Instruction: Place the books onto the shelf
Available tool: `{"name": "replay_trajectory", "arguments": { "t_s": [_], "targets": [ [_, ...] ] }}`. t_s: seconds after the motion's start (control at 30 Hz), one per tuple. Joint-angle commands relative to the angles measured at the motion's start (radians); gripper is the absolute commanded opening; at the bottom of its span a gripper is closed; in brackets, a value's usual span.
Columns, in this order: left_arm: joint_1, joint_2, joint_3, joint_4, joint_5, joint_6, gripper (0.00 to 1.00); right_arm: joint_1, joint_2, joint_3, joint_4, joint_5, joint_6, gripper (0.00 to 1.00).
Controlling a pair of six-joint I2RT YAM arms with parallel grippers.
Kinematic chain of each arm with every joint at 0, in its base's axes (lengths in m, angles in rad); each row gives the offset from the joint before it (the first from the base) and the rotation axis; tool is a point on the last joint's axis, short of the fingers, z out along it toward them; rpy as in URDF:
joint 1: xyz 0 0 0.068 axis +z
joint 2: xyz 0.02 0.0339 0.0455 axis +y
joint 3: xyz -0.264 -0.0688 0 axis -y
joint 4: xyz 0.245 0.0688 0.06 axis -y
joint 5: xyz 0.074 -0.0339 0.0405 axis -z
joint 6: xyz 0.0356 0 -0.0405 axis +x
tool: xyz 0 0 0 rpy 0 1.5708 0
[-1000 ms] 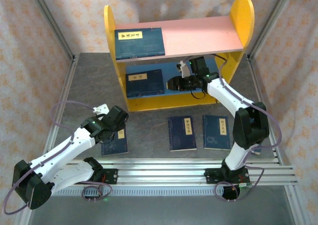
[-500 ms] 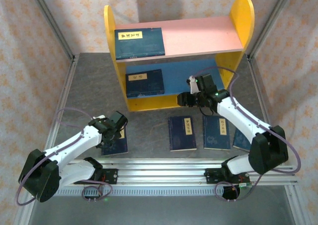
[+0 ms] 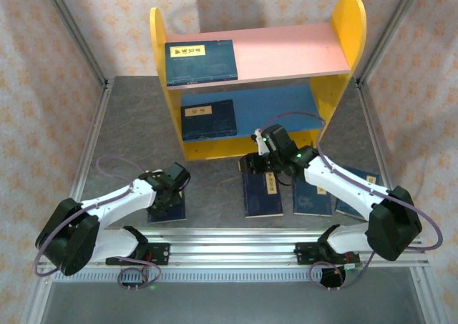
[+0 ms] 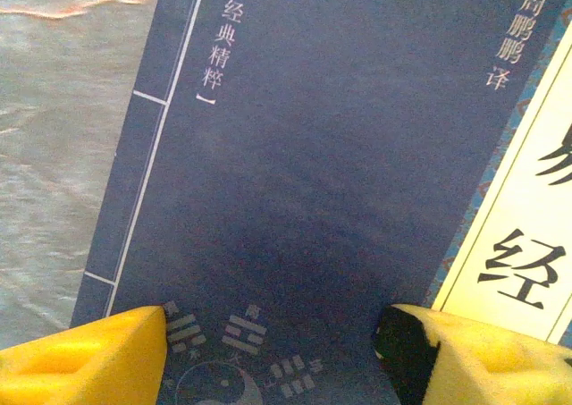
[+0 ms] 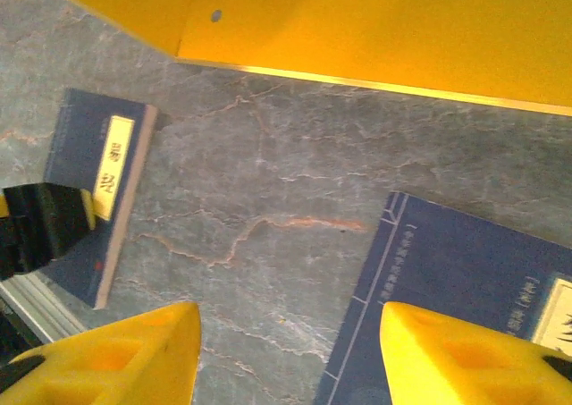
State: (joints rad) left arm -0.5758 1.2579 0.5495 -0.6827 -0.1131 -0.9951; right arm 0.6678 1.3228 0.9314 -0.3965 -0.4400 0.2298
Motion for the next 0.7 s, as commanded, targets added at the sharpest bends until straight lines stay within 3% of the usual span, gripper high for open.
{"name": "replay_trajectory", "arguments": {
  "t_s": [0.0,0.2,0.43,0.67],
  "targets": [
    [-0.104,0.116,-0.005,0.205,0.173,-0.056,0.65,0.034,0.007,-0.021,0.063,0.034,0.066,0.55],
    [-0.238,0.218,0.064,0.358,0.224,-0.174,0.64,0.074,0.045,-0.062,0.104,0.074,0.179,0.54],
    [-0.320,0.255,0.111,0.527,0.250,-0.302,0.64,0.085,0.069,-0.130,0.136,0.095,0.291,0.53],
    [-0.291,0.125,0.144,0.304,0.112,-0.228,0.66,0.095,0.125,-0.126,0.144,0.098,0.302,0.53]
  ]
}}
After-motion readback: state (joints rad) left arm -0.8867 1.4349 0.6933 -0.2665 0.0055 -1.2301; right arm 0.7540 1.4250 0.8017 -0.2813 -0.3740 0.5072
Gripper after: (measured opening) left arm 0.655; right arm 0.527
